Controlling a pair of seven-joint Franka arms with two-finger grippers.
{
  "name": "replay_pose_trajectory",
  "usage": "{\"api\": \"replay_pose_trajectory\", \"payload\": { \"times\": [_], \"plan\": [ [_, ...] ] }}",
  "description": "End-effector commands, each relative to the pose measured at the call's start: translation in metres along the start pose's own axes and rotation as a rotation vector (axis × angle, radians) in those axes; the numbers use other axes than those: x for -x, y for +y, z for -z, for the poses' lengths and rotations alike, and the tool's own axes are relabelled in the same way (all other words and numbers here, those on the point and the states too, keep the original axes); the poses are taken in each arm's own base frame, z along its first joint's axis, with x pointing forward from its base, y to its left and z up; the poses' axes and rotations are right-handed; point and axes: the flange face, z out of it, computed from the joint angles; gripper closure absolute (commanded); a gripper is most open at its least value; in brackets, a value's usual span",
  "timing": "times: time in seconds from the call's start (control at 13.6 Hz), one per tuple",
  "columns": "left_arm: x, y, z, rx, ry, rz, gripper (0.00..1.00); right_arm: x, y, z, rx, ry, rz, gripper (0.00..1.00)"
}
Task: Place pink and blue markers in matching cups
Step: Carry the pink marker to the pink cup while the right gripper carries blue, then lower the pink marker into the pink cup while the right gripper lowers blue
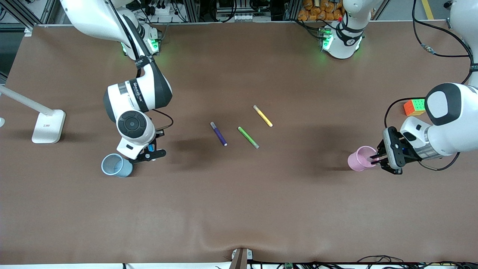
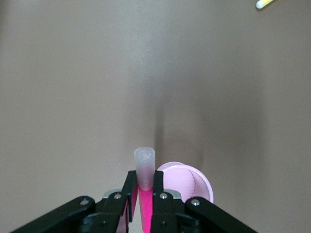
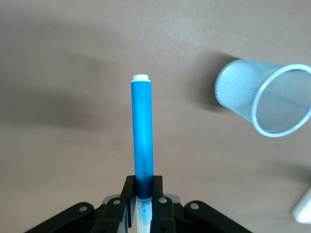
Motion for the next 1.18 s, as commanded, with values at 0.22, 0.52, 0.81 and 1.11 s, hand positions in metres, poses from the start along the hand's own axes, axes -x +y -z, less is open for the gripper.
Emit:
{"api": "replay_pose_trajectory", "payload": {
  "times": [0.22,0.52,0.81,1.11],
  "plan": [
    [-0.012,0.01,-0.011,0.027,0.059,-0.05,1.0,0.01,0.042,0.004,0.195,-0.104,0.107,1.0],
    [0.025,0.019,-0.02,0.045,0.124,-0.068,1.0,0.01,0.072,0.002,0.293,-0.145,0.265,1.0],
    [0.043,0.028,-0.026,0.053,0.181,-0.029,1.0,0.001,0.115,0.015,0.328,-0.149,0.399,1.0],
    [0.046,0.03,-0.038,0.066,0.226,-0.042,1.0,0.001,0.135,0.009,0.317,-0.158,0.483,1.0]
  ]
}}
